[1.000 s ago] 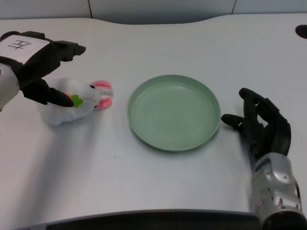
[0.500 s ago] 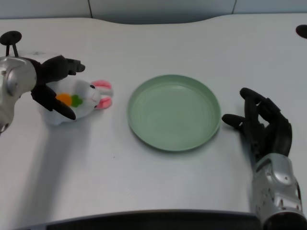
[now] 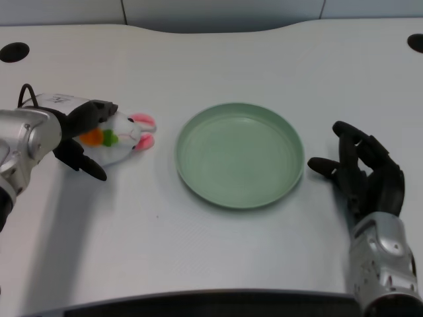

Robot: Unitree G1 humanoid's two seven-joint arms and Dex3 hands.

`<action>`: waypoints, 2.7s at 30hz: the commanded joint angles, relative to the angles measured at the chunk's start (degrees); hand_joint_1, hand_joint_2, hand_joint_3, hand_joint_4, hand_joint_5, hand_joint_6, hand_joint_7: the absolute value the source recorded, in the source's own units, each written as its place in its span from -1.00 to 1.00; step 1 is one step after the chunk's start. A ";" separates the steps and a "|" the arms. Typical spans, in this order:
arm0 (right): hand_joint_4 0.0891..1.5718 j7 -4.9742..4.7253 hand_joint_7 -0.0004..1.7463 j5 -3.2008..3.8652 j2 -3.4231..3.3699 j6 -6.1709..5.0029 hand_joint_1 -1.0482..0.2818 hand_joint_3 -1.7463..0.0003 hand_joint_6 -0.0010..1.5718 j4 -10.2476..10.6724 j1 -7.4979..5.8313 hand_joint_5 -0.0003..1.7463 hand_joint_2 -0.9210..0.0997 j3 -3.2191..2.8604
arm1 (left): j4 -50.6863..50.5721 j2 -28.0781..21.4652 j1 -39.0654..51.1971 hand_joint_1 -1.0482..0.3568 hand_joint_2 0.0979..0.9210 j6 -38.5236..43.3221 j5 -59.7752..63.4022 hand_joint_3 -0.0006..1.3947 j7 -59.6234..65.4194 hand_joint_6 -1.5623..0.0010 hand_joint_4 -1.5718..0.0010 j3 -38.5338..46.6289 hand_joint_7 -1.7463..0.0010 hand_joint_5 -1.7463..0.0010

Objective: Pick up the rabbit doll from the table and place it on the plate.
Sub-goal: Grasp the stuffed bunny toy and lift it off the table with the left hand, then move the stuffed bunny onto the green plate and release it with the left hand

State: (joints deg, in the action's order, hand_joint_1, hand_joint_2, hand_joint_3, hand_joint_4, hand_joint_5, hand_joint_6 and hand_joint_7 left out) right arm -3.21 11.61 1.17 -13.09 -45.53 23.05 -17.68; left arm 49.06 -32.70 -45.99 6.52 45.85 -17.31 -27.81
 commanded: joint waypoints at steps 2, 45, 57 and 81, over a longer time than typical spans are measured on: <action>-0.12 0.35 -0.45 0.15 0.02 -0.30 0.12 0.69 -0.13 0.64 -0.90 0.14 -1.00 0.24 | 4.63 1.29 -0.56 -0.87 0.91 2.27 1.33 -1.00 6.04 0.92 0.95 -2.18 0.98 0.98; -0.09 0.84 -0.48 0.96 -0.30 0.80 0.12 0.68 -0.09 2.04 -1.28 0.13 -1.00 0.08 | 10.12 2.67 -1.47 0.46 0.97 9.69 -8.18 -0.78 26.45 0.24 -0.03 3.30 -1.00 -1.00; -0.09 0.48 -0.49 0.78 -0.25 0.64 0.13 0.67 -0.10 1.13 -0.58 0.14 -1.00 0.06 | -1.23 -1.42 -0.33 0.47 0.82 8.44 -12.29 -0.80 19.86 0.29 0.02 9.84 -1.00 -1.00; -0.11 0.06 -0.48 0.27 -0.77 -0.22 0.13 0.68 -0.11 0.47 -0.41 0.14 -1.00 0.23 | -0.48 11.55 -10.50 0.41 0.81 7.37 -7.00 -0.83 17.78 0.27 0.05 3.54 -1.00 -1.00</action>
State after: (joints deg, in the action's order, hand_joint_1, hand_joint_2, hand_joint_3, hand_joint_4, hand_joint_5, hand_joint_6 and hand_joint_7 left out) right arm -3.02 11.65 0.73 -13.01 -45.58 23.11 -17.65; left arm 47.58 -22.02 -54.91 14.12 38.32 0.12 -23.41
